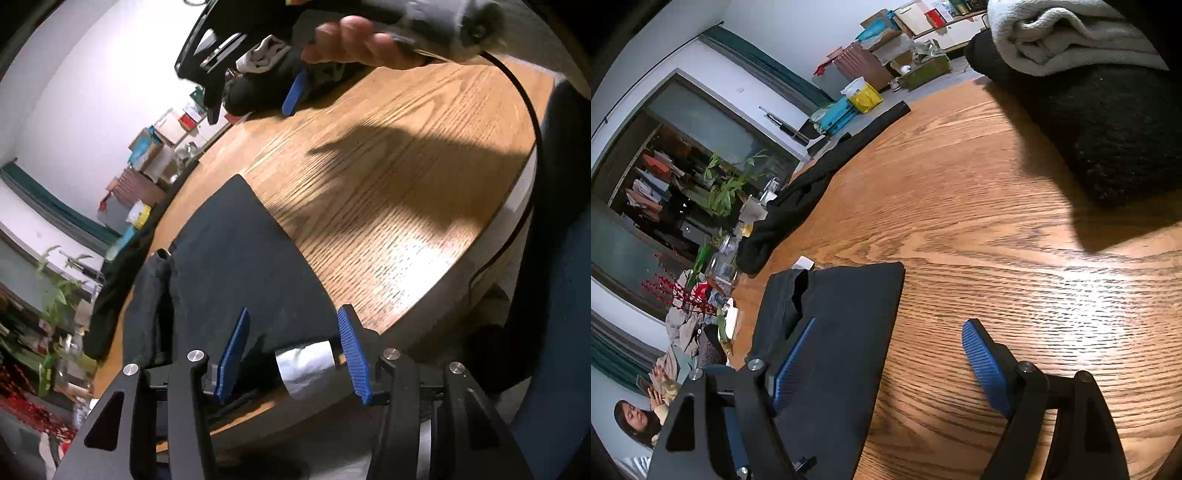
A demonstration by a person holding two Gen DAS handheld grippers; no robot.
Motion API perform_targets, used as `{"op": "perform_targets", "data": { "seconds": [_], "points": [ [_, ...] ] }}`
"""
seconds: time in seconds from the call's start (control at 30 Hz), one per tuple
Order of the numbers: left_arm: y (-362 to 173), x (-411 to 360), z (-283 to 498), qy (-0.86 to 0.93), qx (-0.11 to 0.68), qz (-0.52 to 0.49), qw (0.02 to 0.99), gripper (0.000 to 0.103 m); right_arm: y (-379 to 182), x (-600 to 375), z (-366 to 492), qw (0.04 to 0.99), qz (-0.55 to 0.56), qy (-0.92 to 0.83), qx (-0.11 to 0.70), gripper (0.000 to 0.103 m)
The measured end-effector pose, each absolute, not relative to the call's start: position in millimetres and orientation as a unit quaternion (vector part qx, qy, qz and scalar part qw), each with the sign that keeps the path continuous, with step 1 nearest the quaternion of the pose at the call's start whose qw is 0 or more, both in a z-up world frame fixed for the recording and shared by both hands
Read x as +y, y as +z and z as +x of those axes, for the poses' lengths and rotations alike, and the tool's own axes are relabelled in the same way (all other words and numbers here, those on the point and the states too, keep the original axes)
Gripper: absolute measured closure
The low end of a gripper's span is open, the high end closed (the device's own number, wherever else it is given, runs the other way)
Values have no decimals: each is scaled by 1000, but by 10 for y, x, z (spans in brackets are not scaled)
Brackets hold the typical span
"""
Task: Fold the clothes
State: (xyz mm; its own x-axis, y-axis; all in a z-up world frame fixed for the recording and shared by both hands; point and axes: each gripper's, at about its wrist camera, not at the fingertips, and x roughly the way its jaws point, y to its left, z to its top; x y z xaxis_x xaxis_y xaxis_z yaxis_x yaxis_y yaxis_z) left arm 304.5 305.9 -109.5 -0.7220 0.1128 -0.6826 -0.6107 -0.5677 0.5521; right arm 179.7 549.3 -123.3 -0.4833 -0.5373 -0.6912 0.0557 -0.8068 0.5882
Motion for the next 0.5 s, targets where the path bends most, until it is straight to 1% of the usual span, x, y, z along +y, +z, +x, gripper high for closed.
{"op": "perform_targets", "data": {
  "seconds": [0.3, 0.5],
  "points": [
    [-1074, 3065, 3087, 828, 414, -294, 236, 56, -1296, 5397, 1739, 173, 492, -820, -237, 20],
    [-1059, 3046, 3051, 826, 394, -315, 251, 66, -1336, 5355, 1733, 167, 498, -819, -230, 20]
  ]
}}
